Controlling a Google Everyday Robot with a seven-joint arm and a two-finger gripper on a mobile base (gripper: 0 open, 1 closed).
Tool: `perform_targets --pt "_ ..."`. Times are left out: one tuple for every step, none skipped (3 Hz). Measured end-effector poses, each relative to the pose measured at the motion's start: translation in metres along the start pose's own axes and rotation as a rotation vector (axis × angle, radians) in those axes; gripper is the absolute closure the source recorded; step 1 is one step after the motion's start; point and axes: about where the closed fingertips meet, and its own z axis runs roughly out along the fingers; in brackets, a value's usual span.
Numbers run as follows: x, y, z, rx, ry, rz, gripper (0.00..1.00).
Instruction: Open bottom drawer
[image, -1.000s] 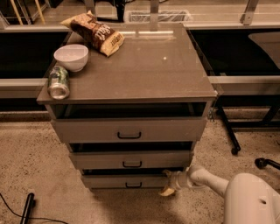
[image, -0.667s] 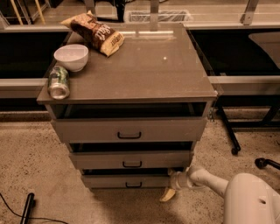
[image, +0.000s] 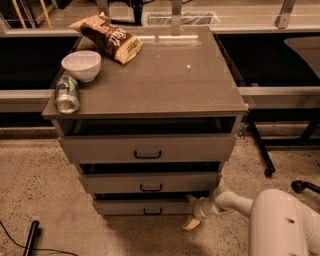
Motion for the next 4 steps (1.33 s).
perform_targets --pt "0.002 0.025 0.006 -0.071 0.022 -0.013 0.47" --pt "-0.005 0.024 -0.003 -0.071 0.022 -0.013 0.74" --pt "-0.008 0.024 -0.007 -0.071 0.022 -0.013 0.56" --pt "-0.008 0.024 -0.007 -0.071 0.022 -0.013 0.33"
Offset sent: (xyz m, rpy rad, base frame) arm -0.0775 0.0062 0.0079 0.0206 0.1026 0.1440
